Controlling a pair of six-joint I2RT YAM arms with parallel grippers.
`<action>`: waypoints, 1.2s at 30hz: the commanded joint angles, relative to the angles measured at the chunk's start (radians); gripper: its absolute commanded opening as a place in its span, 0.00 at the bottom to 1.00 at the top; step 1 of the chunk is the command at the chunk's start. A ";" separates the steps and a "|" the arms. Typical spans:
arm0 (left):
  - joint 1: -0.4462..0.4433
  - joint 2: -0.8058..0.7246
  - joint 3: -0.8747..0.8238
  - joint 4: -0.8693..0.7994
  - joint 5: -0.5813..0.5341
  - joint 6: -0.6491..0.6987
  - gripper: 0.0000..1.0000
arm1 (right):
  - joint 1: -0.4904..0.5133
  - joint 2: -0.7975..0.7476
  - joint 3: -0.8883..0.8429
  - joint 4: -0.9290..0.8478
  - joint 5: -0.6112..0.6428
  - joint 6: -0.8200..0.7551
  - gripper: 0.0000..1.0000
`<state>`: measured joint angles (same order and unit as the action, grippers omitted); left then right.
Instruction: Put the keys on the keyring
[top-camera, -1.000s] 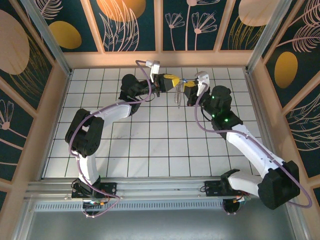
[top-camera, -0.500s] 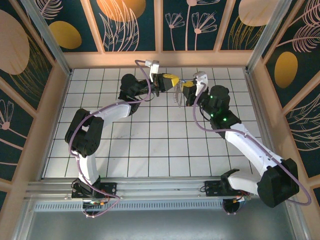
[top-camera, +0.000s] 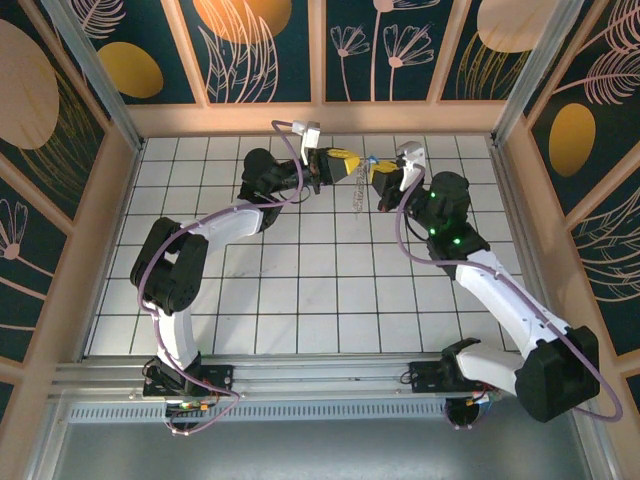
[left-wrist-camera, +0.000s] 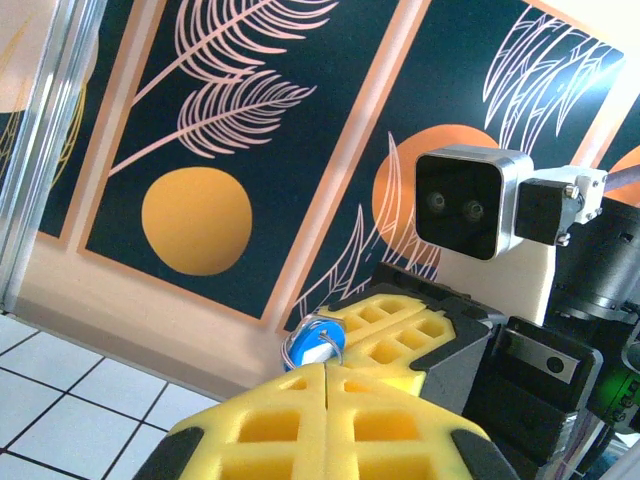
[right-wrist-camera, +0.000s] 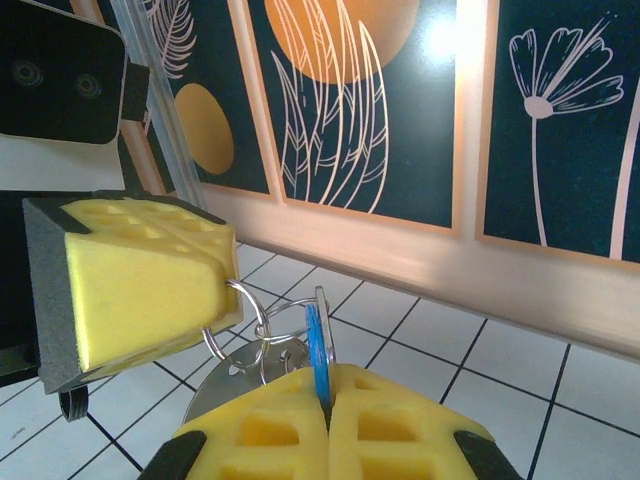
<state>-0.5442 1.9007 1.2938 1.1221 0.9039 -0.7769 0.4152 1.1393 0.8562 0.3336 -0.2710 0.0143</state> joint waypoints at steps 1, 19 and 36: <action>0.005 -0.038 0.004 0.053 0.007 -0.009 0.00 | 0.012 0.021 0.019 0.068 -0.004 0.024 0.00; 0.004 -0.036 0.005 0.055 0.006 -0.010 0.00 | 0.033 0.029 0.025 0.063 0.038 0.005 0.00; 0.005 -0.040 0.004 0.055 0.006 -0.009 0.00 | -0.007 0.002 0.014 0.050 0.010 0.022 0.00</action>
<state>-0.5434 1.9007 1.2938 1.1225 0.9035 -0.7788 0.4202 1.1435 0.8574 0.3553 -0.2630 0.0322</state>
